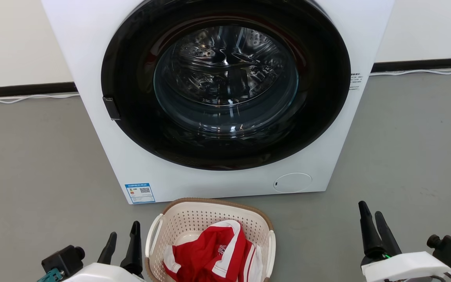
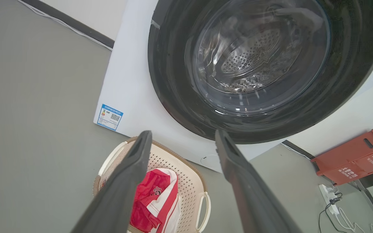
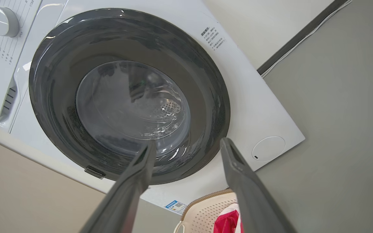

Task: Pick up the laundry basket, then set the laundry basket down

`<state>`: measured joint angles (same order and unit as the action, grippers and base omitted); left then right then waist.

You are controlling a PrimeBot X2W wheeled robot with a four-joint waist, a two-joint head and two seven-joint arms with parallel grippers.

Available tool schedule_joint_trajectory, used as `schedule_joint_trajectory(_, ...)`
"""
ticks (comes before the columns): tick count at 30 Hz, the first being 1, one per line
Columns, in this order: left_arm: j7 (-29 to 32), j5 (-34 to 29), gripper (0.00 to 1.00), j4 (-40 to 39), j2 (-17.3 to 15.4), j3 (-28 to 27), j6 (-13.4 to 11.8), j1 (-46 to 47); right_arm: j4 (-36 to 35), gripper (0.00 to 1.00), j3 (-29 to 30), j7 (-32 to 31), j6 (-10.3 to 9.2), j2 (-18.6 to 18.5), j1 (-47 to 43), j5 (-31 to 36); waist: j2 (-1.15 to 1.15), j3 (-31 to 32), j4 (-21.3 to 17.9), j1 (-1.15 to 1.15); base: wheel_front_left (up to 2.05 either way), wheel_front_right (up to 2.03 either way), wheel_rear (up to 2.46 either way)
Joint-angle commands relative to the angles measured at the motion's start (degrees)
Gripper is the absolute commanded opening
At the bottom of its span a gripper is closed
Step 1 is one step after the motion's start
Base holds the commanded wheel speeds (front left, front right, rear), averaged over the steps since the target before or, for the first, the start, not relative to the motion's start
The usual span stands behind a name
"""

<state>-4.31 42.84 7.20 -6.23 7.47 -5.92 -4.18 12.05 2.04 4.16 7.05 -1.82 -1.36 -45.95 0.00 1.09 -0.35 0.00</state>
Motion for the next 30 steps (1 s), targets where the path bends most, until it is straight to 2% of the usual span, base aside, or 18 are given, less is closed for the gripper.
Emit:
schedule_joint_trajectory(1,-0.9,-2.4,1.0,-2.3,-1.1,-0.4,-1.0,1.2,-1.6,1.0,-0.8,1.1,0.23,-0.7,0.9,2.5,0.0,0.0,0.0,0.0,0.0,0.0,0.0)
schedule_joint_trajectory(30,-5.6,-21.3,1.0,-6.0,-4.9,6.1,-9.1,-0.5,-2.3,1.0,-2.1,5.8,0.33,-0.9,0.4,22.9,0.0,0.1,-0.6,0.0,0.0,0.0,0.0)
